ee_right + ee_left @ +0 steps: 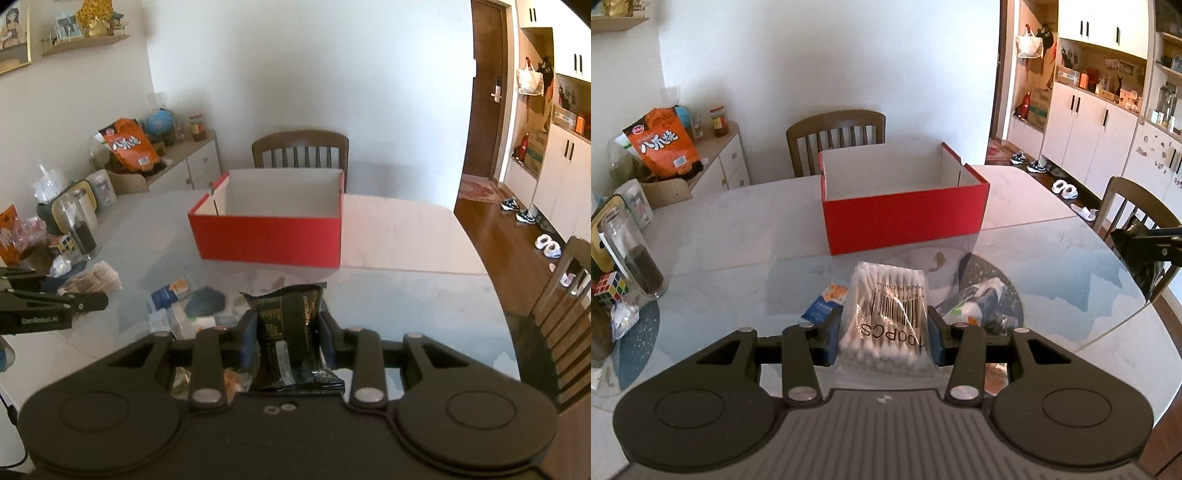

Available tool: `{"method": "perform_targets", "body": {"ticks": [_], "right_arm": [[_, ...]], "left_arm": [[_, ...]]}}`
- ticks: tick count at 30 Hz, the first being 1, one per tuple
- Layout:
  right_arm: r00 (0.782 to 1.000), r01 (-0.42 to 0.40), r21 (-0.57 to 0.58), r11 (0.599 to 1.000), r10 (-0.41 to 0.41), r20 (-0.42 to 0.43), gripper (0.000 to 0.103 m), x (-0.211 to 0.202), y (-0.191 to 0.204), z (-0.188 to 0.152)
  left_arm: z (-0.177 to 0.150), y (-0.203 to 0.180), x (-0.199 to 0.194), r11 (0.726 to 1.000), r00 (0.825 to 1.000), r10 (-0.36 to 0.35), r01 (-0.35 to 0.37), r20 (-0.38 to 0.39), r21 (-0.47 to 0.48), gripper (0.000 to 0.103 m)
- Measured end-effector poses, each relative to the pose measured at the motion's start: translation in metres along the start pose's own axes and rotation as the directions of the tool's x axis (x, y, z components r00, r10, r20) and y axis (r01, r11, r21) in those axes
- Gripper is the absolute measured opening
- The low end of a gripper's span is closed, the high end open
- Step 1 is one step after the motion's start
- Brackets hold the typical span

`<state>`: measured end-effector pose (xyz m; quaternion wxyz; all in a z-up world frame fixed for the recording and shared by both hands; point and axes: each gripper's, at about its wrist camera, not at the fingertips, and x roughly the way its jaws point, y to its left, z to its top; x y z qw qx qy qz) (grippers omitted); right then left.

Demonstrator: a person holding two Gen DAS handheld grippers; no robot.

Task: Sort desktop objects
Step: 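Carry the black packet and cotton-swab pack over the red box with both grippers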

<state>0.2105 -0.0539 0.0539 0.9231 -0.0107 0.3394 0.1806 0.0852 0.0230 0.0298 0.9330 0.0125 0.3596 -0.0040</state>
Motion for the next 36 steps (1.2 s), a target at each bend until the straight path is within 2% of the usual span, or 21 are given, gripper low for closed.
{"method": "perform_targets", "body": {"ticks": [12, 19, 36], "right_arm": [[1.000, -0.011, -0.025, 1.000, 0.012, 0.018, 0.034, 0.006, 0.000, 0.040], [0.999, -0.034, -0.029, 0.999, 0.034, -0.018, 0.034, 0.035, 0.008, 0.065], [0.997, -0.053, 0.009, 0.999, 0.054, -0.059, 0.034, 0.103, 0.019, 0.115]], "left_arm": [[0.043, 0.001, 0.012, 0.999, 0.999, -0.016, 0.015, 0.030, 0.032, 0.044], [0.068, 0.018, 0.036, 0.998, 0.999, -0.047, 0.048, -0.006, 0.050, 0.044], [0.118, 0.051, 0.091, 0.993, 0.996, -0.075, 0.078, -0.038, 0.087, 0.044]]}}
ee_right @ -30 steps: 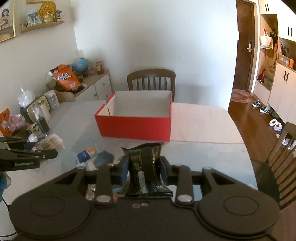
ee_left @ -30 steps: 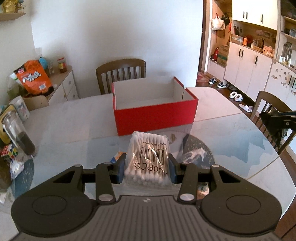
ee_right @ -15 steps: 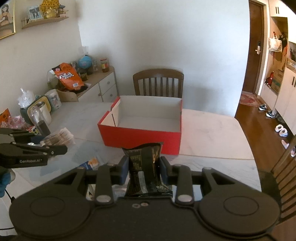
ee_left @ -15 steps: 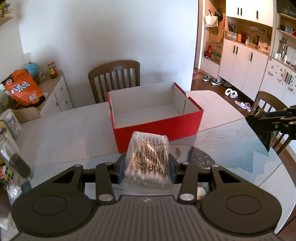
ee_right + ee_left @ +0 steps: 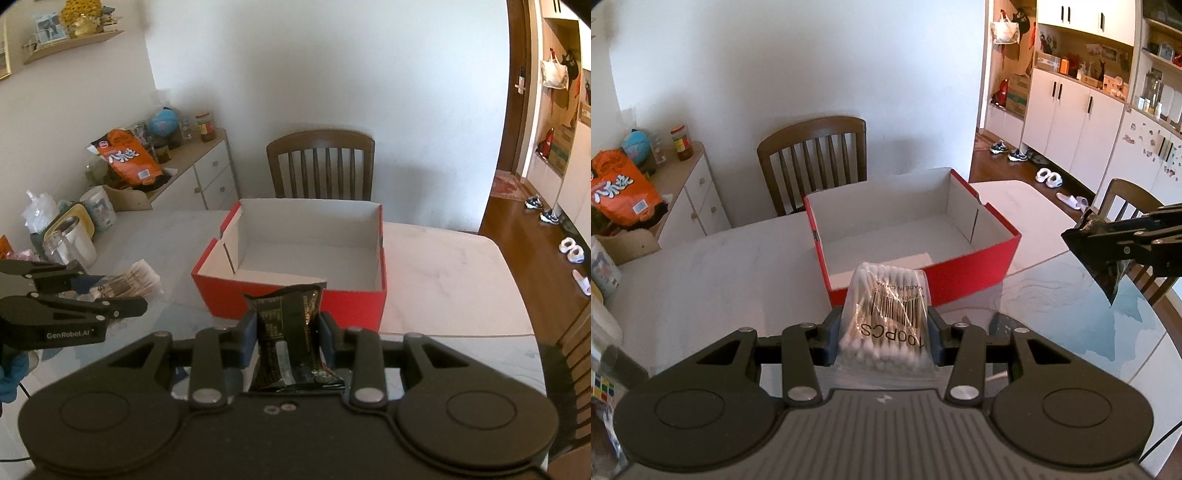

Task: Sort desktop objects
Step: 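Carry the black packet and cotton-swab pack over the red box with both grippers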

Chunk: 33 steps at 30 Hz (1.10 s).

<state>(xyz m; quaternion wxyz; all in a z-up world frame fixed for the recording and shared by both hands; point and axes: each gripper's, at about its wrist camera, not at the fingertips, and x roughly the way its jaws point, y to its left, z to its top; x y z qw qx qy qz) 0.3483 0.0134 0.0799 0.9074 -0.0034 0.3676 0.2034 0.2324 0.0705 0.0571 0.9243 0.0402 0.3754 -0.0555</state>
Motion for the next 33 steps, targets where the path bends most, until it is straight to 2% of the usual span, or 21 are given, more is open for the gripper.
{"method": "perform_targets", "body": {"ticks": [22, 33], "right_arm": [[0.999, 0.025, -0.042, 0.999, -0.026, -0.038, 0.034, 0.067, -0.009, 0.046], [0.998, 0.026, -0.036, 0.999, -0.028, -0.064, 0.034, 0.107, -0.013, 0.060]], "left_arm": [[0.051, 0.016, 0.074, 1.000, 0.999, -0.010, 0.011, -0.036, 0.026, 0.044], [0.065, 0.023, 0.110, 1.000, 0.999, 0.000, 0.001, -0.045, 0.027, 0.044]]}}
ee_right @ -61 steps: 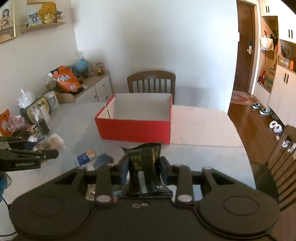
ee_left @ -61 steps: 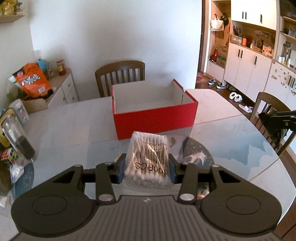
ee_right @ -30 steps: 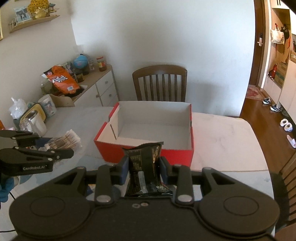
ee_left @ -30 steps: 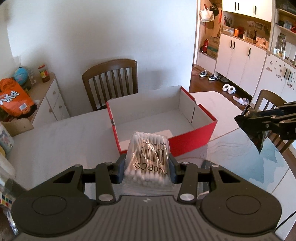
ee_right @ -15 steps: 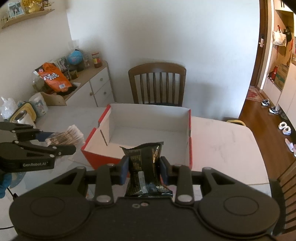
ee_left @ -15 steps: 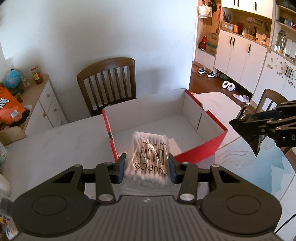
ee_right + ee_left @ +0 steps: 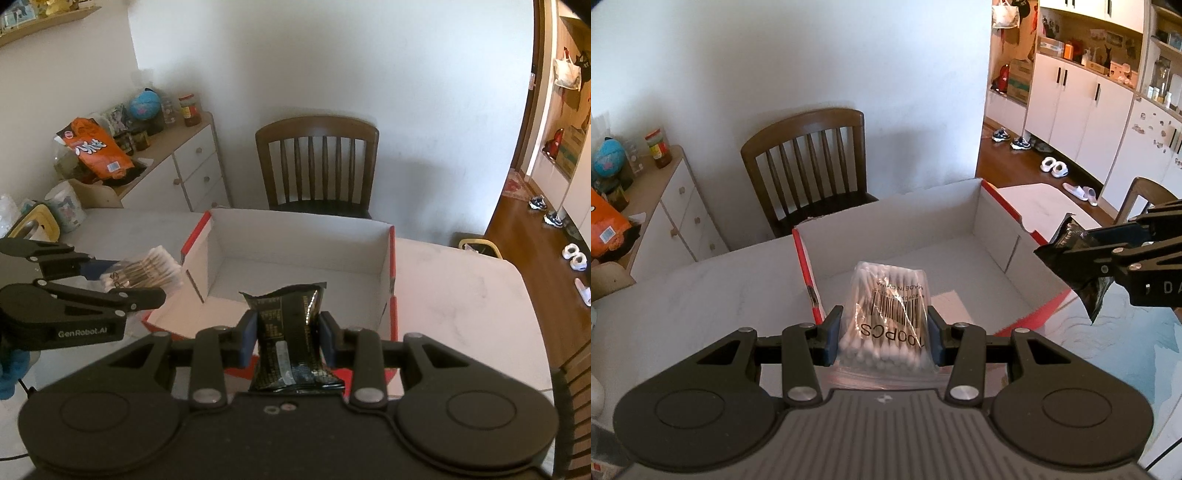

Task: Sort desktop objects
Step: 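Carry the black packet and cotton-swab pack over the red box with both grippers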

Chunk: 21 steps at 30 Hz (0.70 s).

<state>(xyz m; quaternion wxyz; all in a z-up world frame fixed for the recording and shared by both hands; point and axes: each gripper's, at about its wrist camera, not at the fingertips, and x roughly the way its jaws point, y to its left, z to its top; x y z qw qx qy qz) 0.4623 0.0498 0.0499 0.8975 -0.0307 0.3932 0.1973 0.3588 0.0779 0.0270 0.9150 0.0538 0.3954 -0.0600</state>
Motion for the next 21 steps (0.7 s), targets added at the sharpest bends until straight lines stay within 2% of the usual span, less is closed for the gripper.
{"method": "perform_targets", "body": {"ticks": [9, 21], "right_arm": [[1.000, 0.013, 0.000, 1.000, -0.013, -0.013, 0.034, 0.026, -0.005, 0.008], [0.997, 0.042, -0.031, 0.999, -0.044, -0.070, 0.034, 0.075, -0.009, 0.013]], "left_arm": [[0.006, 0.004, 0.029, 1.000, 1.000, 0.002, -0.003, -0.015, -0.008, 0.044], [0.013, 0.002, 0.069, 0.999, 0.998, -0.013, 0.015, -0.054, 0.037, 0.044]]}}
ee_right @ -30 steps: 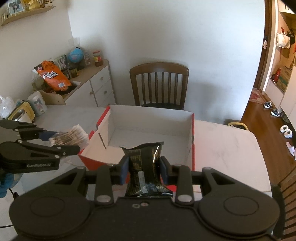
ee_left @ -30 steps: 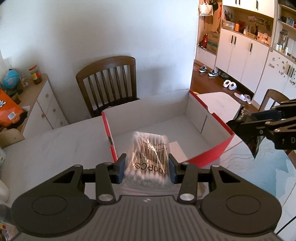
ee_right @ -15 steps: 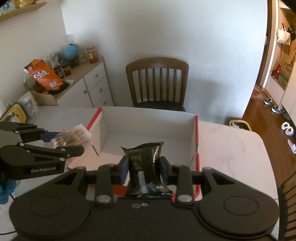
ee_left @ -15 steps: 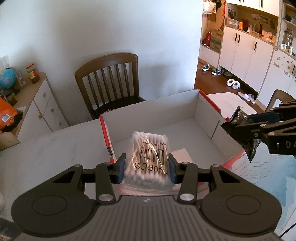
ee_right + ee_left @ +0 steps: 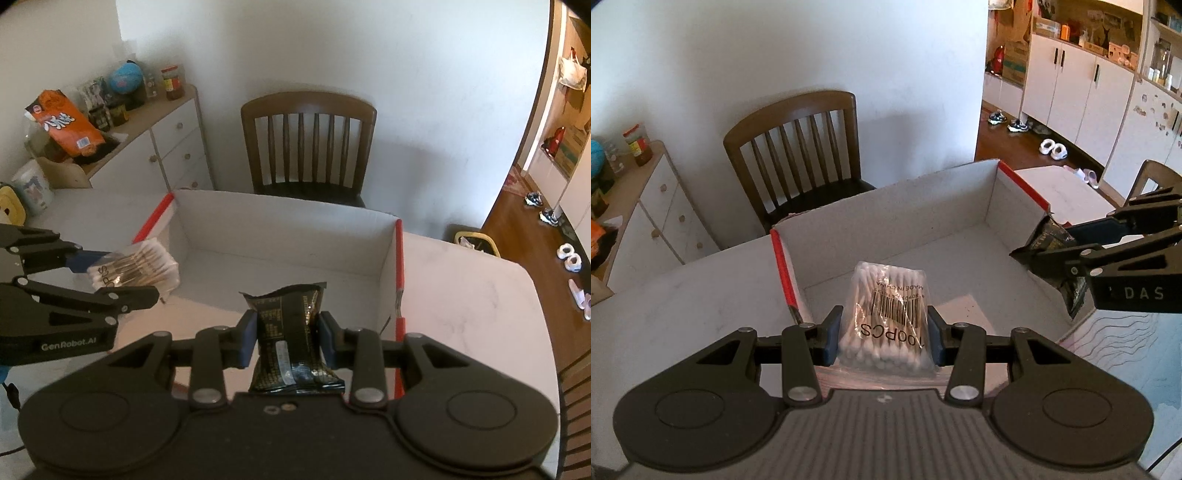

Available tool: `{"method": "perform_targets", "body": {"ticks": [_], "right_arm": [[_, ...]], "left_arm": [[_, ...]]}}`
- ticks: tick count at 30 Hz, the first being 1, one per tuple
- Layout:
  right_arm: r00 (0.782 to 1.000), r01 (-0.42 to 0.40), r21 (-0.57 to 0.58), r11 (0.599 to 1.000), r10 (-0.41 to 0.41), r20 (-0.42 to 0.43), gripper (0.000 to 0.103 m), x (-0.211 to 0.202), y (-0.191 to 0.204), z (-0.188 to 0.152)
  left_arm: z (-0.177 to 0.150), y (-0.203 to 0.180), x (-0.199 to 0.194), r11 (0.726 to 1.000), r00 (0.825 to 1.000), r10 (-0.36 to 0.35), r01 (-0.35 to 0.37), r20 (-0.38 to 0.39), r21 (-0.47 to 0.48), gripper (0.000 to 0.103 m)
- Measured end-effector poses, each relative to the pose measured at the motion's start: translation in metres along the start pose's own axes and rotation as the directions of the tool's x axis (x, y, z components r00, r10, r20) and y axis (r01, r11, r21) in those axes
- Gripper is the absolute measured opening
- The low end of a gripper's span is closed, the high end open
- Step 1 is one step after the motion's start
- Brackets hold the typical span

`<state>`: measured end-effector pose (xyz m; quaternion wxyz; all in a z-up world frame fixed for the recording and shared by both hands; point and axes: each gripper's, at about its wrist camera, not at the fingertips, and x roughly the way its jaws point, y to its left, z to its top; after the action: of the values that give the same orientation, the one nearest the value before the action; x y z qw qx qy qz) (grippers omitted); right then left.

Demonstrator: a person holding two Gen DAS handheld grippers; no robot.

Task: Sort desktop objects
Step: 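Carry the black packet and cotton-swab pack over the red box with both grippers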

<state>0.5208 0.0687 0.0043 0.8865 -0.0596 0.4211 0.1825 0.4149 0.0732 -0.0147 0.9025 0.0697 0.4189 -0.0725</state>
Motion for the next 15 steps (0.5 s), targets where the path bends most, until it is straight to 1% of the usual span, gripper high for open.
{"method": "perform_targets", "body": {"ticks": [7, 15], "right_arm": [[0.999, 0.013, 0.010, 1.000, -0.012, -0.035, 0.034, 0.023, -0.006, -0.002], [0.996, 0.017, 0.012, 1.000, -0.016, -0.082, 0.034, 0.051, -0.009, -0.008]], "left_arm": [[0.007, 0.003, 0.029, 1.000, 0.999, 0.008, -0.008, -0.037, -0.002, 0.044], [0.006, 0.003, 0.059, 1.000, 0.996, 0.011, -0.009, -0.093, 0.018, 0.044]]}}
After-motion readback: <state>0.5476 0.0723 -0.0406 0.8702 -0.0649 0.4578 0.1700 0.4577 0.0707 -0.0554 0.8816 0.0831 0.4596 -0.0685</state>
